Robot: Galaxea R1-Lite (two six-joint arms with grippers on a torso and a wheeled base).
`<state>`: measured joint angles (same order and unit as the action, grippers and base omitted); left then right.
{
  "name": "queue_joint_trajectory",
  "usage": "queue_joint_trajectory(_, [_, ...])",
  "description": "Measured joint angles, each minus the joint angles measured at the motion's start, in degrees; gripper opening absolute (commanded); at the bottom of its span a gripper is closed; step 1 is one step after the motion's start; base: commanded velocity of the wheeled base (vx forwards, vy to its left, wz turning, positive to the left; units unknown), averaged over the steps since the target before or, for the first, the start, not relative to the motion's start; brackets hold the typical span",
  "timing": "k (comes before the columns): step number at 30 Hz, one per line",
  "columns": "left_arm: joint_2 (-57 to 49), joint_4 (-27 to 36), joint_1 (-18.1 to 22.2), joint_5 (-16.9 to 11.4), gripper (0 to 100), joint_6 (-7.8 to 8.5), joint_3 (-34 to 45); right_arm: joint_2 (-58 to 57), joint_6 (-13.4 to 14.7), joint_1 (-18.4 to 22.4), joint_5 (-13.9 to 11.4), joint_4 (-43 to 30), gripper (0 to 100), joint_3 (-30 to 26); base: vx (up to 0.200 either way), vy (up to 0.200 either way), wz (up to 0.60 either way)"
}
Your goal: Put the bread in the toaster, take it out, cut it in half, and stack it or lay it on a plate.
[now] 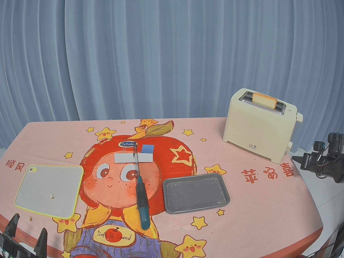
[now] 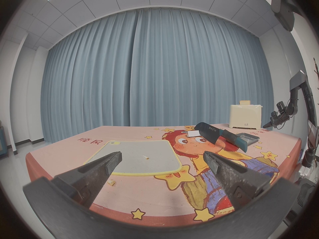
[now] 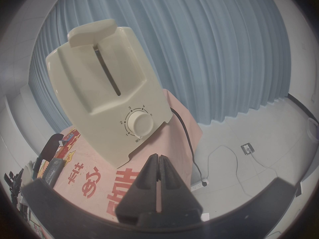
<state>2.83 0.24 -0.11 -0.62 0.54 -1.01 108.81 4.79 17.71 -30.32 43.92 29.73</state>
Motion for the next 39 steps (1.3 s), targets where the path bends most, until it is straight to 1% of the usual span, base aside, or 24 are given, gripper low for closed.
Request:
queue_joint_trajectory(5, [0.0,0.0,0.04,0.0,100,0.0,0.0,0.52,2.65,-0.94,0.02,0.04,0,0.45,0.0,0.0,0.0])
queue_joint_trajectory(8, [0.0,0.0,0.04,0.0,100,0.0,0.0,0.28,5.25,-1.93,0.02,0.02,0,0.52,0.0,0.0,0.0])
queue_joint_trajectory(10, [0.0,0.02,0.0,0.0,100,0.0,0.0,-0.05,6.01,-2.54,0.02,0.02,0,0.5,0.0,0.0,0.0])
queue_joint_trajectory(22, [0.0,0.02,0.06,0.0,100,0.0,0.0,-0.99,6.21,-3.08,0.05,0.09,0,0.96,0.0,0.0,0.0])
queue_joint_trajectory(34, [0.0,0.0,0.0,0.02,100,0.0,0.0,-0.38,6.27,-1.99,0.27,-0.02,0,1.85,0.0,0.0,0.0])
queue_joint_trajectory(39, [0.0,0.0,0.01,0.0,100,-0.02,0.0,-0.05,6.89,-1.84,0.33,-0.05,0,2.12,0.0,0.0,0.0])
